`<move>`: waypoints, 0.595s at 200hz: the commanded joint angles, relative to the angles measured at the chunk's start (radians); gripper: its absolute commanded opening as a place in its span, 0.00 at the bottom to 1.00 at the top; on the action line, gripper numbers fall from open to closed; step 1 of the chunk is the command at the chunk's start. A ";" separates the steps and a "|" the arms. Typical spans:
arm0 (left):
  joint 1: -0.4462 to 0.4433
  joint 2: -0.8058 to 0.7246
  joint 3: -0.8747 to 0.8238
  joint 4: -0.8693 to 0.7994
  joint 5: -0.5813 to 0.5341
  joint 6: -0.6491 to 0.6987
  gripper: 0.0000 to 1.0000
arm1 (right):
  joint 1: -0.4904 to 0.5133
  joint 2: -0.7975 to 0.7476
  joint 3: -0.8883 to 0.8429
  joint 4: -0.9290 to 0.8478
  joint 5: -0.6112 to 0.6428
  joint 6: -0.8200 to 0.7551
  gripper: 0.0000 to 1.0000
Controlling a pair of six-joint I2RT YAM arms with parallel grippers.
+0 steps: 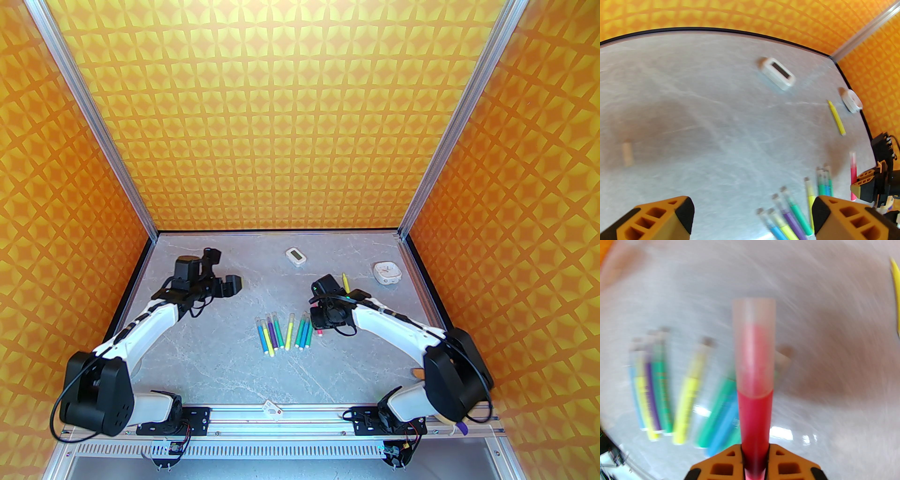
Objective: Open the pen caps
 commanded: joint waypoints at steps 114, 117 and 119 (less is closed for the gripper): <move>-0.172 0.110 0.064 0.291 0.373 -0.146 0.80 | 0.016 -0.097 -0.098 0.468 -0.360 -0.067 0.00; -0.175 0.111 0.065 0.293 0.375 -0.143 0.80 | 0.016 -0.097 -0.098 0.471 -0.361 -0.067 0.00; -0.177 0.111 0.065 0.293 0.378 -0.143 0.79 | 0.017 -0.096 -0.097 0.471 -0.361 -0.066 0.00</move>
